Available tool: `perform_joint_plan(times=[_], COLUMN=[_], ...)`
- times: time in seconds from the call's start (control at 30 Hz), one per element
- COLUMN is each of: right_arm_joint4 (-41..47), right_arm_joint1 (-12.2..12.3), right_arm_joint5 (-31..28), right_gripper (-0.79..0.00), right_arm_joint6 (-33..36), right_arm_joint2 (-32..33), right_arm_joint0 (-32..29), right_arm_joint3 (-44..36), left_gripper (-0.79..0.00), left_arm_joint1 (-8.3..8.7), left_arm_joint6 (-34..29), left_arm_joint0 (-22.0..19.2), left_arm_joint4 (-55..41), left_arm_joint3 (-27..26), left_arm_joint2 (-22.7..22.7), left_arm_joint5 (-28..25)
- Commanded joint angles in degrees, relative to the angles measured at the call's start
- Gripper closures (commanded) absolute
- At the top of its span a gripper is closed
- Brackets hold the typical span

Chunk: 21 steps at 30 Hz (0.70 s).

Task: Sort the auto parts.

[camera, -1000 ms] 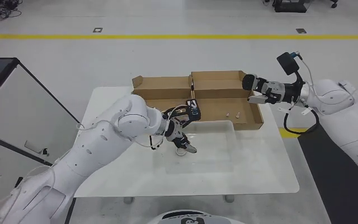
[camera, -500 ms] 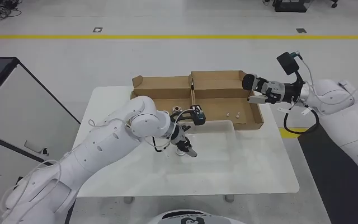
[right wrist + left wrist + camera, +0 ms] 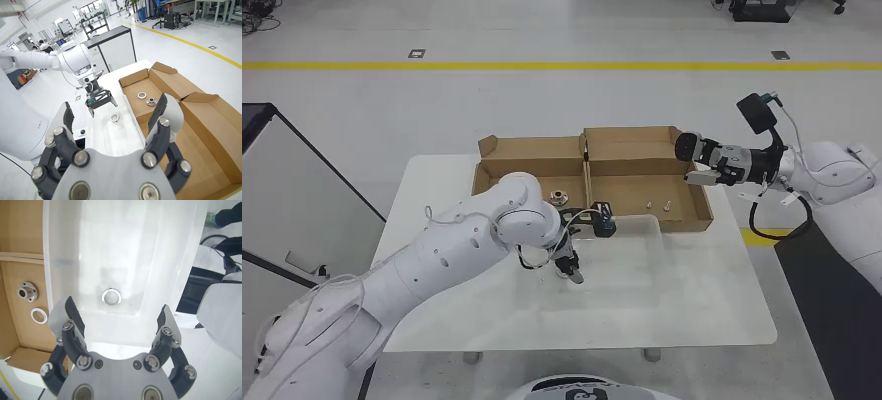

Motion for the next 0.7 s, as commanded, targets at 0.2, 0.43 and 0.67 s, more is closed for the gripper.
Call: perform_joint_plan(times=[0.2,0.43,0.67], right_arm_joint4=[0.0,0.0,0.0], right_arm_joint1=[0.0,0.0,0.0], right_arm_joint5=[0.0,0.0,0.0], right_gripper=[-0.785,-0.785,-0.785], right_arm_joint6=[0.0,0.0,0.0], right_arm_joint2=[0.0,0.0,0.0], right_arm_joint0=[0.0,0.0,0.0], right_arm_joint3=[0.0,0.0,0.0], left_gripper=[-0.554,-0.385,-0.363], left_arm_joint1=[-2.39,-3.87,-5.07], left_arm_joint6=[-0.27,-0.31,0.15], left_arm_joint0=[-2.16,-3.4,-4.14], left_arm_joint4=[-0.37,1.93,3.47], left_arm_joint3=[3.74,6.18,8.61], left_arm_joint2=[3.62,6.07,8.51], left_arm_joint5=[-1.14,-1.21,-1.67])
